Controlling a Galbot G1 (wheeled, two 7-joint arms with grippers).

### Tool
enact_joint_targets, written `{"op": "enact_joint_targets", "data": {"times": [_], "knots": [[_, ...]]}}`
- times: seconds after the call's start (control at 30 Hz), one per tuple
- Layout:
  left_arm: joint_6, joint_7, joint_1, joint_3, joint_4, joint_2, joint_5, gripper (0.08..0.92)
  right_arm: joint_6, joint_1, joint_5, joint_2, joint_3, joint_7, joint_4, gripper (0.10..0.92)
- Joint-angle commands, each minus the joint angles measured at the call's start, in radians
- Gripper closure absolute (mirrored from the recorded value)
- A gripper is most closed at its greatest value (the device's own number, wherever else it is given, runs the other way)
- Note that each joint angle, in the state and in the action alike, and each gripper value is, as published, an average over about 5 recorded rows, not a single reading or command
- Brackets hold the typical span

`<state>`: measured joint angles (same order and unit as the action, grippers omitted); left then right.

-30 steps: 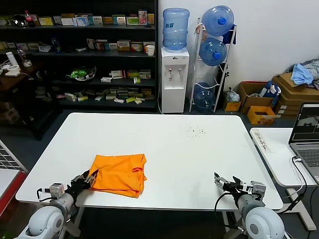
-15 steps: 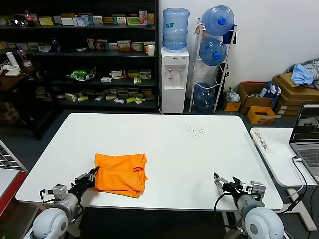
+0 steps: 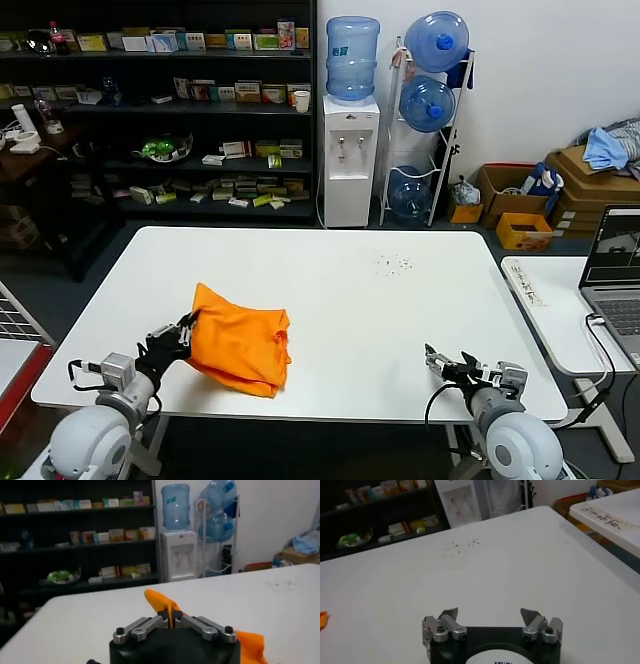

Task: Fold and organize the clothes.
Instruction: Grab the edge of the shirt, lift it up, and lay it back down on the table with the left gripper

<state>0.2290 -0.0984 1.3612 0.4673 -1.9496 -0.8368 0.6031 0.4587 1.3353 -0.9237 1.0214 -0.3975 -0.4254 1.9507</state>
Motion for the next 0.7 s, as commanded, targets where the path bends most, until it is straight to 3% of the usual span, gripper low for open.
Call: {"op": "enact_joint_targets", "data": {"times": [0.03,0.2,0.4,0.57,0.7], "knots": [[0.074,-0.037,0.005,0.139,0.098,0.210,-0.093,0.883,-0.007,-0.031,0.001,0.006,0.020,0.009,-0.011,0.203],[-0.018,0.010,-0.024,0.162,0.310,0.255,-0.201,0.883,-0.013,-0.030,0.001,0.001,0.018,0.016,-0.015,0.203],[-0.096,0.044,-0.047,0.201,0.423,0.281,-0.350,0.883,-0.015,-0.029,0.004,0.001,0.018,0.017,-0.019,0.203],[-0.124,0.059,-0.035,0.209,0.431,0.298,-0.385,0.883,-0.012,-0.036,0.006,0.006,0.023,0.010,-0.015,0.203],[-0.117,0.045,0.003,0.180,0.310,0.277,-0.173,0.883,-0.009,-0.035,0.014,0.011,0.022,0.006,-0.015,0.203]]}}
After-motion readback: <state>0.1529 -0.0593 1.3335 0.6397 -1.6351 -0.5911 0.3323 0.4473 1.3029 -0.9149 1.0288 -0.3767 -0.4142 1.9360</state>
